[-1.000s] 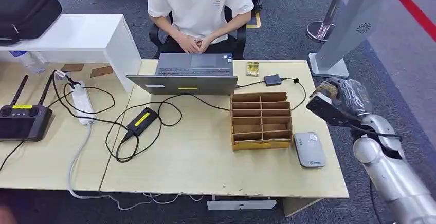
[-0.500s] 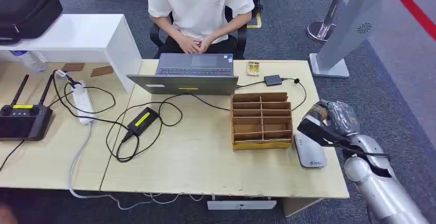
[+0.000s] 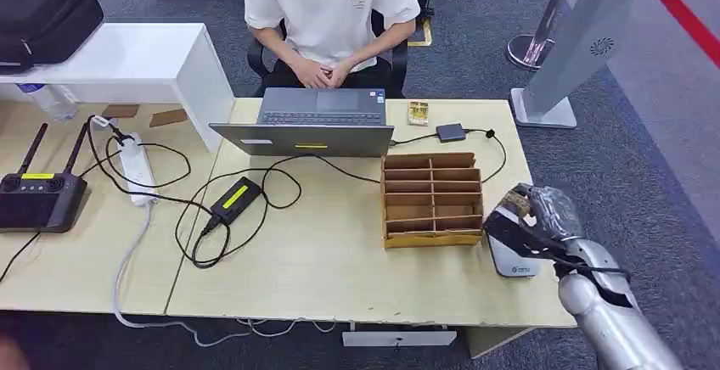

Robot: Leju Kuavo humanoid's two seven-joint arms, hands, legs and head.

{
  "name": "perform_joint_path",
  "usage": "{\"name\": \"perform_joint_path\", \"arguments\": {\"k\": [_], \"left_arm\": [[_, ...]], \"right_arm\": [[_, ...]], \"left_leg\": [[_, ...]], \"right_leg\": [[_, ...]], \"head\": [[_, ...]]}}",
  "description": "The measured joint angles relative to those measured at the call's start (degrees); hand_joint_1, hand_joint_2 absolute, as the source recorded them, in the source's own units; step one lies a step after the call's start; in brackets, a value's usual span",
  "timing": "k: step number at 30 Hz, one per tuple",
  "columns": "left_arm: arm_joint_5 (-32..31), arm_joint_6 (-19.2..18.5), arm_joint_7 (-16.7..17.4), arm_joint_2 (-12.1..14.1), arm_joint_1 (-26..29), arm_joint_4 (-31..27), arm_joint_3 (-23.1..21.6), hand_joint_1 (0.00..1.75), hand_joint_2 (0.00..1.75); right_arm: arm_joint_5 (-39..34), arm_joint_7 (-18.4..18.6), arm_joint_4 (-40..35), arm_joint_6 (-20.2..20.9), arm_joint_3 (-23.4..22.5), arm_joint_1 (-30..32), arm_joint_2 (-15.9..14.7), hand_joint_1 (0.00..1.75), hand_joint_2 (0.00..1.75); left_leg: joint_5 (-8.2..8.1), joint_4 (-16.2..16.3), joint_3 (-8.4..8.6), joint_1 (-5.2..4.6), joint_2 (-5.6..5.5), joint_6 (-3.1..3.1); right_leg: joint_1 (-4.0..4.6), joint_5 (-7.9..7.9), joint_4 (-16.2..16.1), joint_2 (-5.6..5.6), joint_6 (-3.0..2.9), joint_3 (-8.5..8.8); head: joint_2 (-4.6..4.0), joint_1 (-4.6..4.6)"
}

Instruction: Pass the card to the sensor for recognition and then transmit it.

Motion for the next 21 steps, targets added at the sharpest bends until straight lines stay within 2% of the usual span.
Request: {"name": "perform_joint_path", "arguments": {"k": [12,21], "left_arm": [[0.0,0.2,0.3,0.0,-0.1,0.0,-0.3,0.0,1.75],[0.0,0.7,0.7,0.0,-0.2,0.0,-1.2,0.0,1.75]], "right_arm": [[1.3,-0.1,1.9,-1.1,-0.6,2.2,1.1,1.75,1.75],[1.6,-0.7,3.3,-3.2,-3.5,5.4,1.4,1.75,1.75]], "left_leg": [[0.0,0.0,0.0,0.0,0.0,0.0],[-0.07,0.0,0.02,0.0,0.0,0.05]], "right_leg": [[0.0,-0.01,0.0,0.0,0.01,-0.01],[0.0,-0.08,0.0,-0.01,0.01,0.01]], "head": [[0.0,-0.02],[0.0,0.0]]}}
